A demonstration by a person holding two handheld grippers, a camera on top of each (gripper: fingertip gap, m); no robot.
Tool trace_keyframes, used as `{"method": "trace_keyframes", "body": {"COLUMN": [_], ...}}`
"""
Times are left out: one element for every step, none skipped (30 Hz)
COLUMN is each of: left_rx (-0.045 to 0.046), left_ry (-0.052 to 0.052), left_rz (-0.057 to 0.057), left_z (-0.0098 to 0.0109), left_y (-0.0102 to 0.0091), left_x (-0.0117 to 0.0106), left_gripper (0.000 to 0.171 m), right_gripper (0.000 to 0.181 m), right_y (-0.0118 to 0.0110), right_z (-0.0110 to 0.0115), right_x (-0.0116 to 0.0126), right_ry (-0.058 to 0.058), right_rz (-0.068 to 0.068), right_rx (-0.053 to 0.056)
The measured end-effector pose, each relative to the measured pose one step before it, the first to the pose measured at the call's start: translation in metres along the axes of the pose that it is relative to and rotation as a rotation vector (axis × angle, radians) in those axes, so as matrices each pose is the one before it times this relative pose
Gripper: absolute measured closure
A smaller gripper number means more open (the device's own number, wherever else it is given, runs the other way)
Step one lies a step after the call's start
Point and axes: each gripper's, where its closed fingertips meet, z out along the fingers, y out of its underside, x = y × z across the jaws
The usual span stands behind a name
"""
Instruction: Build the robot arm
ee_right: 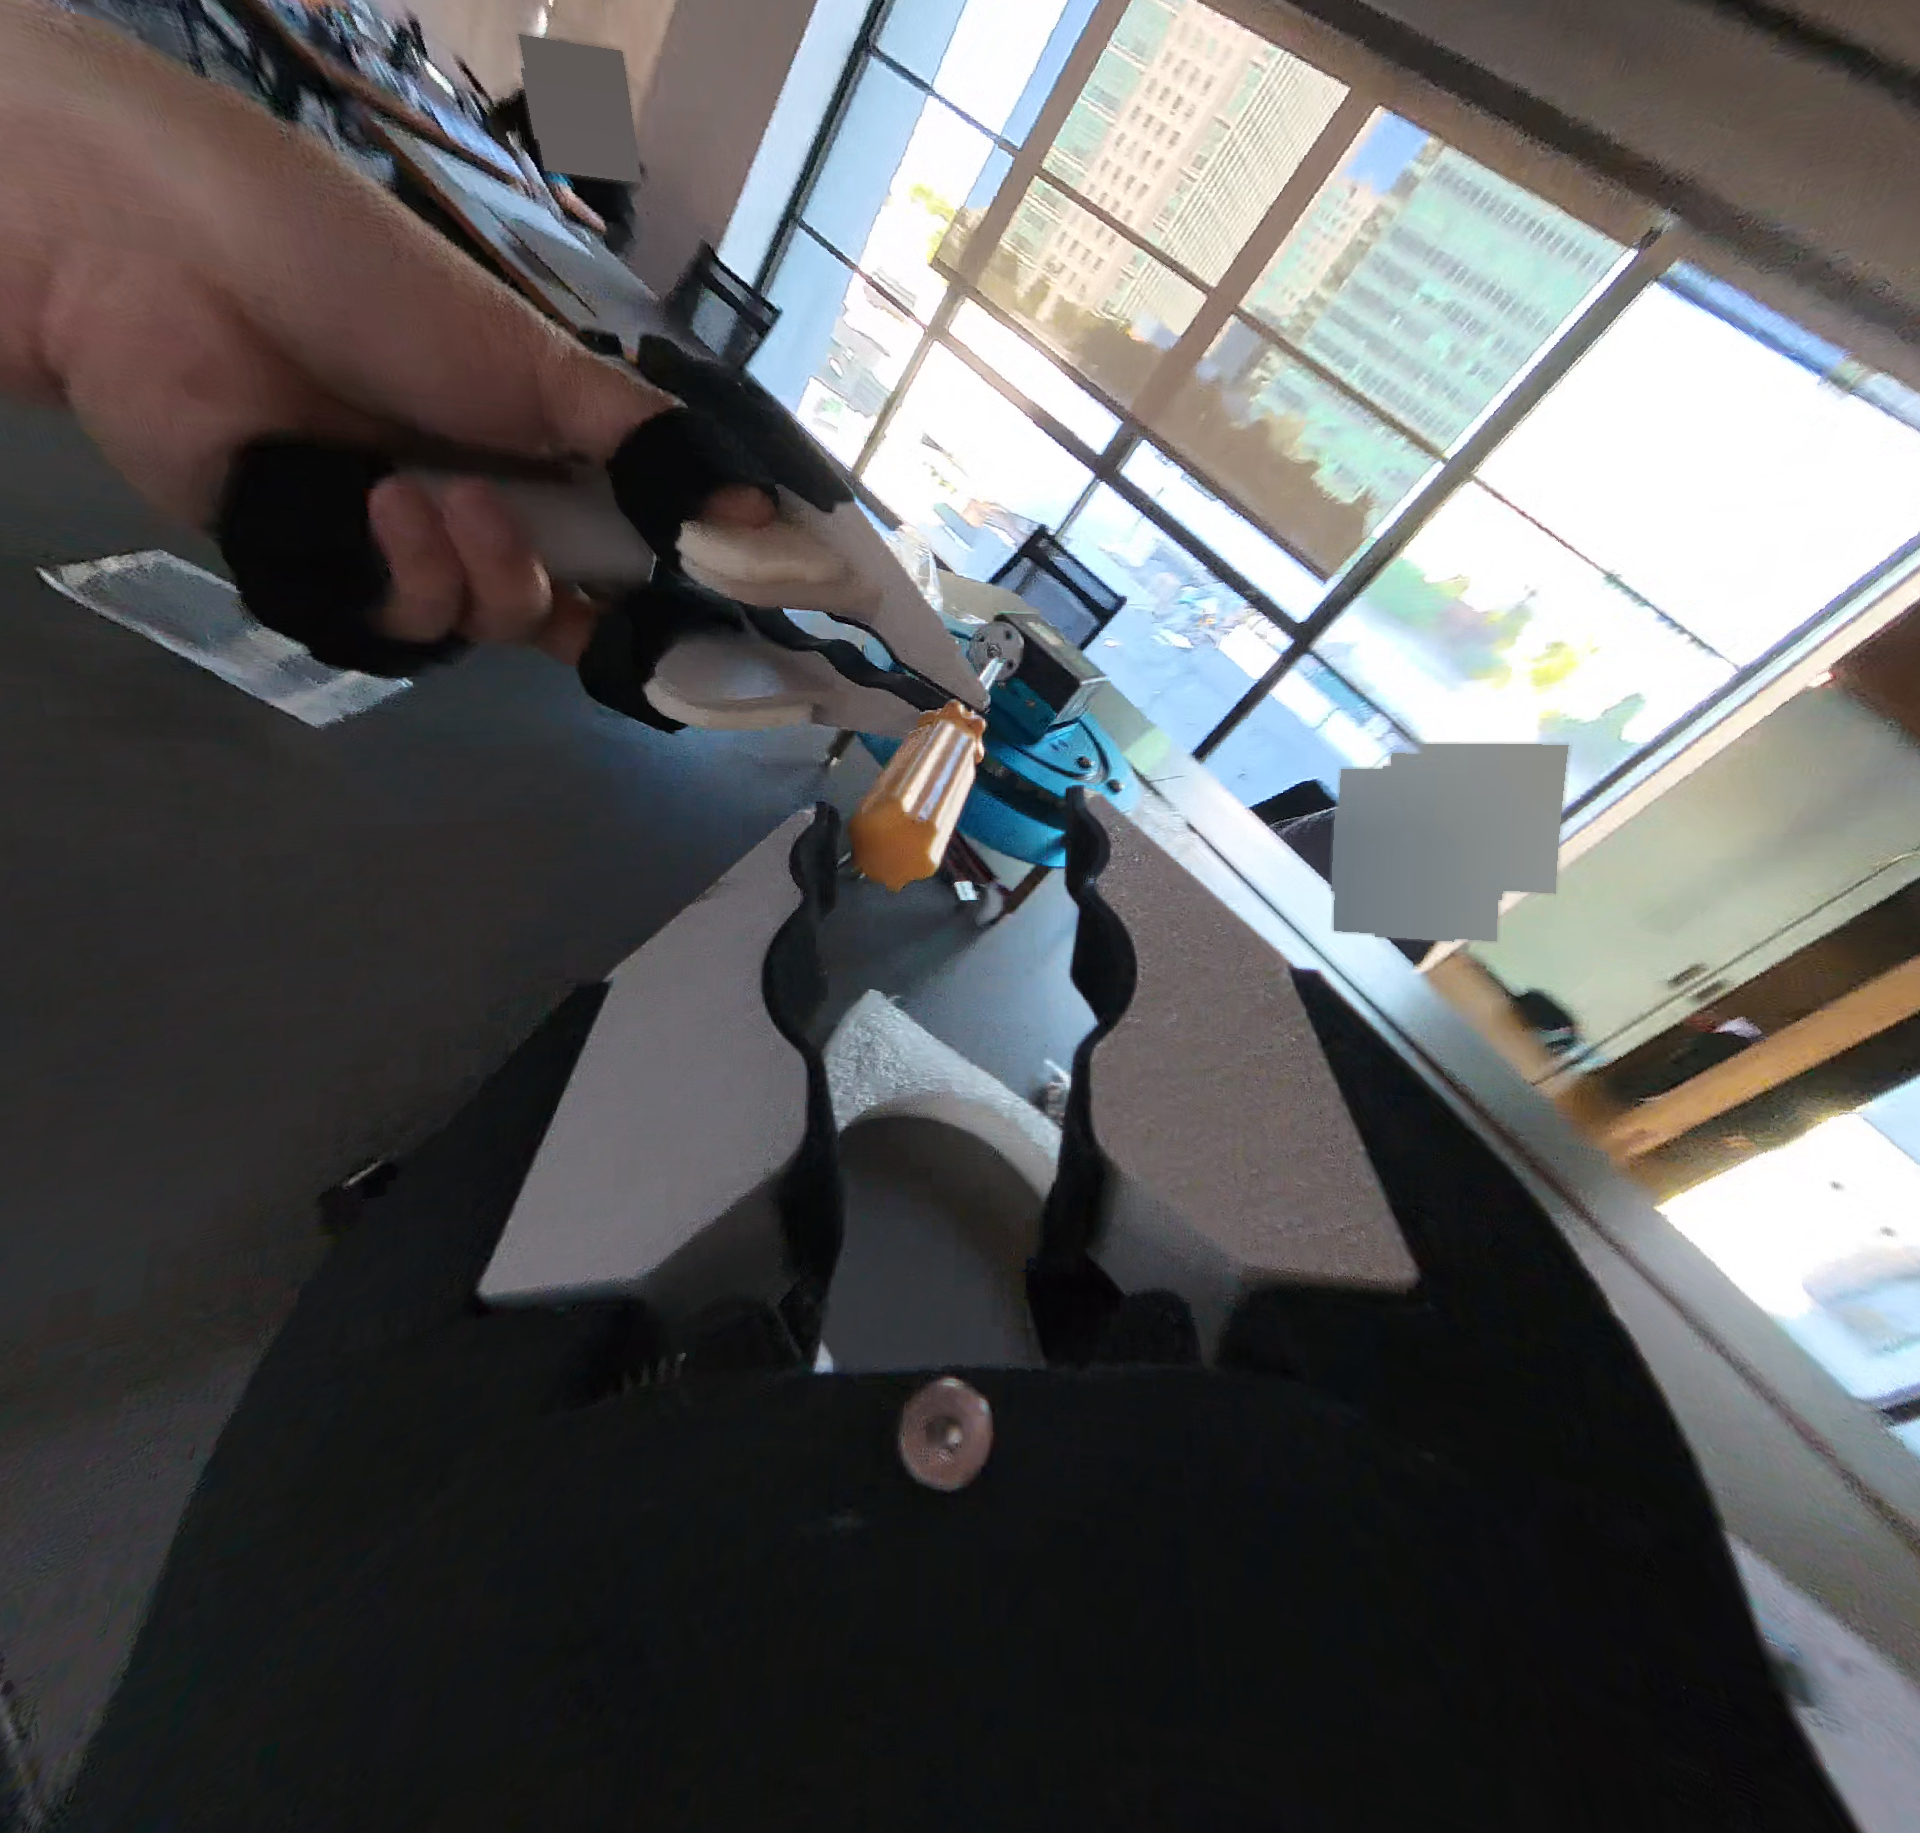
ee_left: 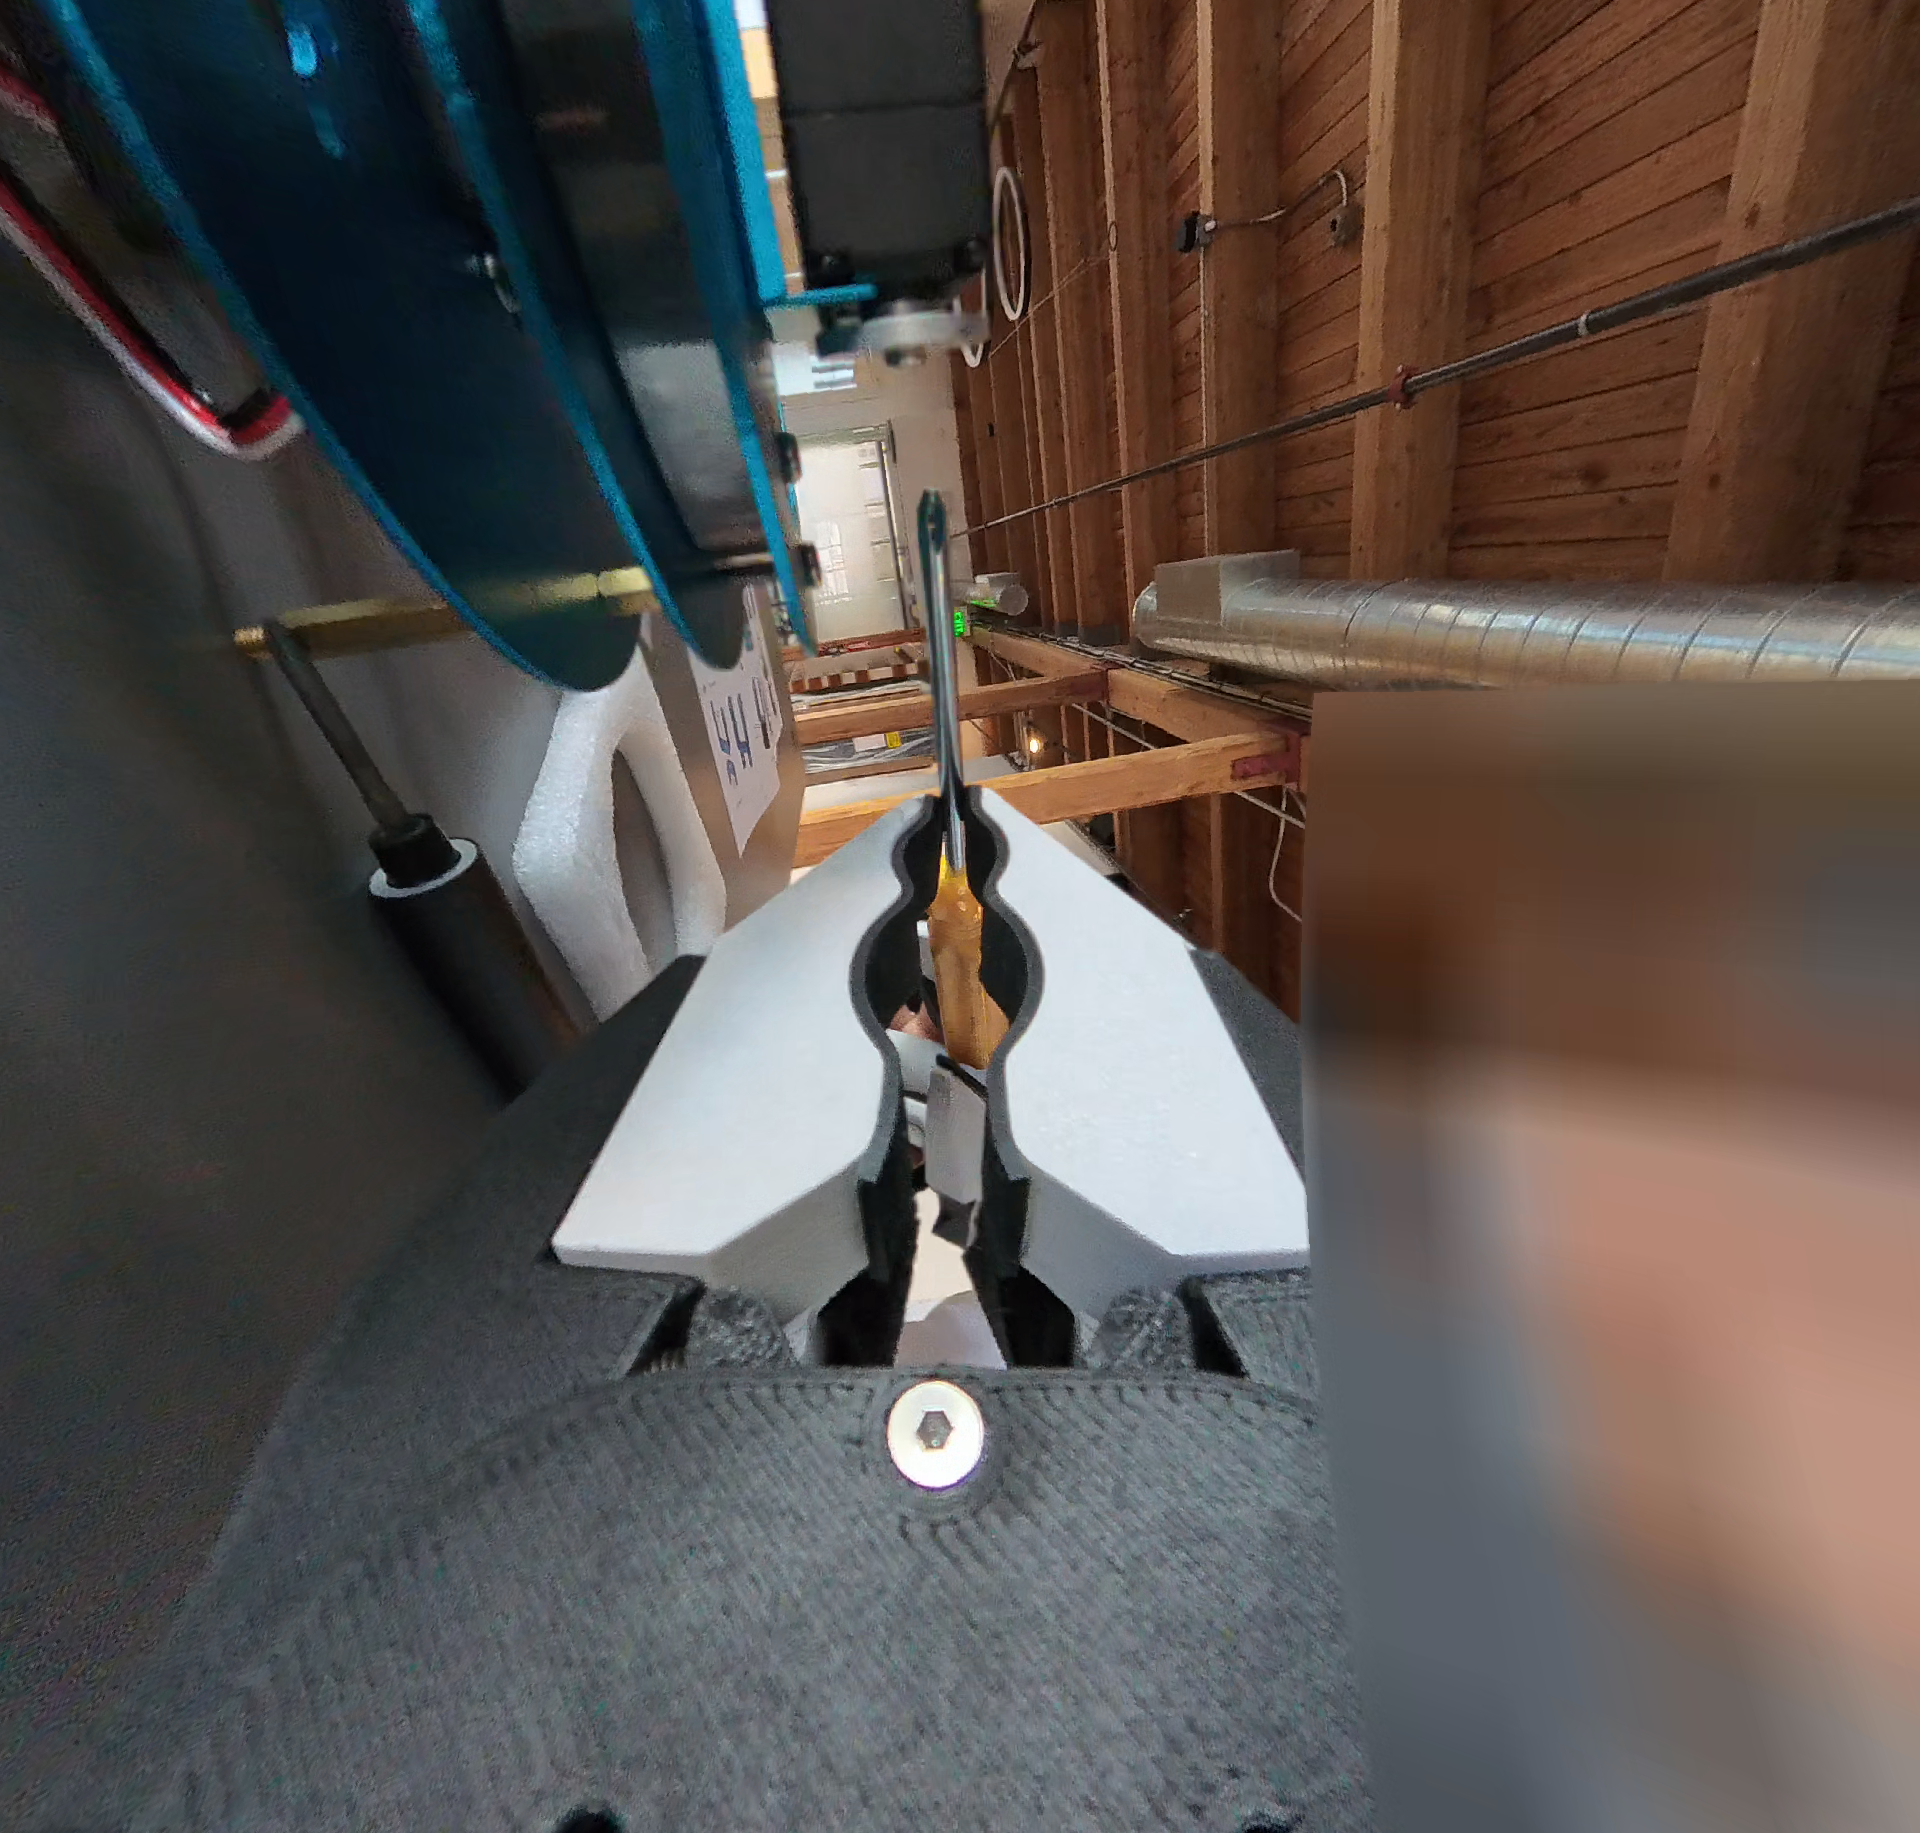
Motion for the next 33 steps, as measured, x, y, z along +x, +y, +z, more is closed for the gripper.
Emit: {"method": "trace_keyframes", "body": {"left_rx": [-0.00238,-0.00387,-0.00618,-0.00483,0.00192,-0.00152,-0.00423,0.00242,0.00206,-0.00223,-0.00063,0.00124,-0.00197,-0.00074,-0.00063,-0.00017,0.00228,0.00466,0.00775,0.01109,0.01319,0.00901,0.00611,0.00989,0.00775,0.00398,0.00081,-0.00020,-0.00138,-0.00053,0.00260,0.00135,-0.00099], "left_ry": [0.0014,0.0018,0.0039,0.0043,0.0055,0.0009,-0.0013,-0.0026,0.0021,0.0002,0.0014,0.0025,0.0028,0.0030,0.0042,0.0051,0.0050,0.0034,0.0019,0.0037,0.0029,0.0013,0.0023,0.0029,0.0017,-0.0005,0.0005,0.0012,0.0008,-0.0020,-0.0014,-0.0006,0.0016], "left_rz": [-0.0091,-0.0046,-0.0038,-0.0068,-0.0051,0.0004,0.0036,0.0044,0.0014,0.0026,0.0022,-0.0021,-0.0051,-0.0080,-0.0084,-0.0090,-0.0061,-0.0030,-0.0023,-0.0057,-0.0050,-0.0023,-0.0073,-0.0070,-0.0014,0.0020,0.0033,0.0044,0.0051,0.0030,0.0008,0.0004,-0.0023], "left_z": [0.00046,0.00082,0.00099,0.00091,0.00063,0.00042,0.00038,0.00004,-0.00040,-0.00036,-0.00030,-0.00005,0.00024,0.00047,0.00053,0.00078,0.00039,-0.00015,-0.00086,-0.00129,-0.00147,-0.00148,-0.00128,-0.00115,-0.00072,-0.00048,-0.00024,-0.00006,0.00030,0.00004,-0.00002,0.00012,0.00002], "left_y": [0.00099,0.00134,0.00176,0.00144,0.00030,0.00054,0.00067,-0.00029,-0.00070,-0.00033,-0.00049,-0.00065,-0.00040,-0.00069,-0.00035,-0.00009,-0.00065,-0.00151,-0.00212,-0.00256,-0.00266,-0.00226,-0.00194,-0.00193,-0.00116,-0.00071,-0.00033,-0.00005,0.00012,-0.00021,-0.00058,-0.00026,-0.00006], "left_x": [-0.00054,-0.00026,0.00023,0.00030,0.00056,0.00011,0.00005,-0.00023,0.00047,0.00004,0.00034,0.00027,-0.00010,-0.00052,-0.00050,-0.00036,-0.00006,-0.00027,-0.00044,-0.00031,-0.00036,-0.00083,-0.00085,-0.00073,-0.00038,-0.00033,0.00012,0.00059,0.00048,-0.00021,-0.00021,-0.00033,-0.00015], "left_gripper": [0.170,0.170,0.170,0.170,0.169,0.169,0.169,0.170,0.170,0.169,0.169,0.169,0.169,0.169,0.170,0.170,0.170,0.170,0.170,0.170,0.170,0.170,0.170,0.169,0.169,0.170,0.170,0.170,0.169,0.170,0.170,0.169,0.170], "right_gripper": [0.139,0.143,0.150,0.157,0.164,0.165,0.165,0.165,0.166,0.166,0.167,0.164,0.166,0.166,0.167,0.167,0.167,0.167,0.167,0.167,0.166,0.166,0.166,0.166,0.166,0.166,0.166,0.166,0.166,0.166,0.166,0.166,0.166], "right_y": [-0.00096,-0.00124,-0.00178,0.00016,0.00137,0.00056,0.00061,0.00084,0.00048,0.00053,0.00081,0.00064,-0.00029,-0.00018,-0.00038,-0.00146,-0.00103,-0.00065,-0.00007,-0.00015,-0.00028,-0.00021,-0.00037,0.00015,-0.00002,-0.00040,-0.00023,-0.00006,-0.00020,0.00011,0.00053,0.00024,0.00003], "right_z": [0.00110,0.00104,0.00093,0.00123,0.00110,0.00109,0.00122,0.00098,0.00067,0.00065,0.00053,0.00049,0.00009,0.00045,0.00037,0.00002,0.00054,0.00150,0.00232,0.00279,0.00295,0.00268,0.00232,0.00206,0.00154,0.00082,0.00050,-0.00002,-0.00013,0.00015,0.00059,0.00030,0.00019], "right_x": [-0.00153,-0.00126,-0.00050,-0.00099,0.00035,0.00093,-0.00044,0.00060,0.00041,0.00099,0.00157,0.00168,-0.00033,-0.00162,0.00014,0.00012,0.00044,-0.00022,-0.00082,-0.00112,-0.00120,-0.00121,-0.00124,-0.00108,-0.00048,-0.00040,-0.00020,-0.00008,0.00011,-0.00003,-0.00012,0.00016,0.00012], "right_ry": [0.0018,0.0004,0.0032,-0.0004,0.0104,0.0163,0.0093,0.0165,0.0130,0.0131,0.0154,0.0170,0.0036,-0.0056,0.0058,0.0085,0.0105,0.0064,0.0051,0.0040,0.0038,0.0005,-0.0025,-0.0025,-0.0016,-0.0015,0.0002,0.0028,0.0040,0.0011,-0.0007,-0.0011,-0.0011], "right_rz": [-0.0335,-0.0125,0.0014,0.0100,0.0072,-0.0019,-0.0051,0.0007,-0.0011,-0.0081,-0.0154,-0.0126,-0.0063,0.0075,0.0085,-0.0028,-0.0070,-0.0044,-0.0060,-0.0160,-0.0199,-0.0119,-0.0033,-0.0045,-0.0074,-0.0042,-0.0028,-0.0036,-0.0048,-0.0005,0.0018,0.0029,0.0035], "right_rx": [-0.0069,-0.0011,0.0054,-0.0054,-0.0125,-0.0067,-0.0077,-0.0097,-0.0061,-0.0035,-0.0024,-0.0045,-0.0024,-0.0051,-0.0032,0.0034,-0.0021,-0.0061,-0.0114,-0.0107,-0.0097,-0.0093,-0.0060,-0.0064,-0.0035,-0.0006,0.0006,0.0025,0.0041,-0.0003,-0.0023,-0.0003,0.0013]}}
